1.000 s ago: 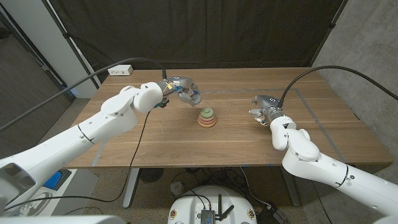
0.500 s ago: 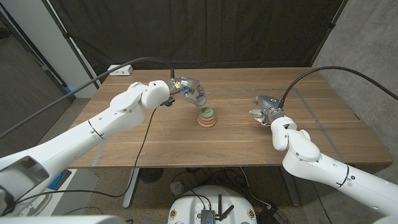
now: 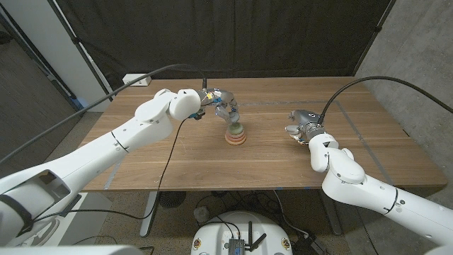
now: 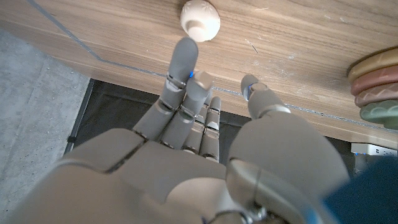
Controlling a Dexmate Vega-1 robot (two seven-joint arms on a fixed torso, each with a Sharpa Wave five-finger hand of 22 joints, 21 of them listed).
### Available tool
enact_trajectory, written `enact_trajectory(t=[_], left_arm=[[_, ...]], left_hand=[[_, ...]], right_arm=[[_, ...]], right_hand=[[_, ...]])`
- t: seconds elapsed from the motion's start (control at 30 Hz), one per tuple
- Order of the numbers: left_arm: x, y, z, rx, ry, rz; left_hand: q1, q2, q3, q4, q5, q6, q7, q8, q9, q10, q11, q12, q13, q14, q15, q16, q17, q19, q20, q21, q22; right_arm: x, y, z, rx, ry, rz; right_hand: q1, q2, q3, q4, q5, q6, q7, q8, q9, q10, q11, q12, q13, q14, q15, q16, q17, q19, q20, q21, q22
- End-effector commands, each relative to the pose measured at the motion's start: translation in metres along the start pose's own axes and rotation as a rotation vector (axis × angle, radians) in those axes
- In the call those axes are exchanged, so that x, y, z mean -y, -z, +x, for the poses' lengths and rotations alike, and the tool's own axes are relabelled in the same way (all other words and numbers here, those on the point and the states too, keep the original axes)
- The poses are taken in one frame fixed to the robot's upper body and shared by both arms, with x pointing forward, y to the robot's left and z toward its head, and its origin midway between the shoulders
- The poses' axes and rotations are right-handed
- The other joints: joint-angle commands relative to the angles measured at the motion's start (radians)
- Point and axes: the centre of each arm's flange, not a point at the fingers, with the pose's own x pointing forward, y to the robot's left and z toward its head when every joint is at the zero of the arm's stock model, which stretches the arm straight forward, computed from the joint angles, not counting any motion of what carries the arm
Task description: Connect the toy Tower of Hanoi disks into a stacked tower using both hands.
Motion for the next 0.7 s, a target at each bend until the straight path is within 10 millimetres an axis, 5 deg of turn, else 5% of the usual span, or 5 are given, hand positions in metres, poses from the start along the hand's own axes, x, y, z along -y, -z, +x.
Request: enact_trajectory(t=[0.03, 0.7], left_arm=[[0.005, -0.006, 0.009, 0.013, 0.041, 0.012], [0.015, -0.005, 0.022, 0.018, 0.067, 0.015]], left_hand=[[0.013, 0.026, -0.001, 0.005, 0.005, 0.008, -0.001, 0.007, 0.005, 0.086, -0.082, 0.007, 0.010, 0.001, -0.089, 0.004, 0.001, 0.001, -0.142, 0.007, 0.003], [0.024, 0.027, 0.001, 0.000, 0.008, 0.011, -0.003, 0.004, 0.007, 0.089, -0.084, 0.004, 0.014, 0.003, -0.089, 0.004, 0.002, 0.000, -0.143, 0.006, 0.003]], right_arm=[[-0.001, 0.001, 0.003, 0.001, -0.009, -0.003], [-0.002, 0.002, 0.005, -0.006, -0.011, 0.004]], right_hand=[[-0.008, -0.001, 0.005, -0.001, 0.009, 0.002, 0.004, 0.001, 0.004, 0.004, 0.003, -0.004, 0.003, 0.004, -0.017, 0.004, 0.002, 0.000, -0.053, 0.000, -0.001], [-0.010, -0.001, 0.006, -0.001, 0.010, 0.002, 0.004, 0.000, 0.005, 0.002, 0.001, -0.005, 0.004, 0.005, -0.017, 0.006, 0.003, 0.000, -0.053, 0.000, 0.000]])
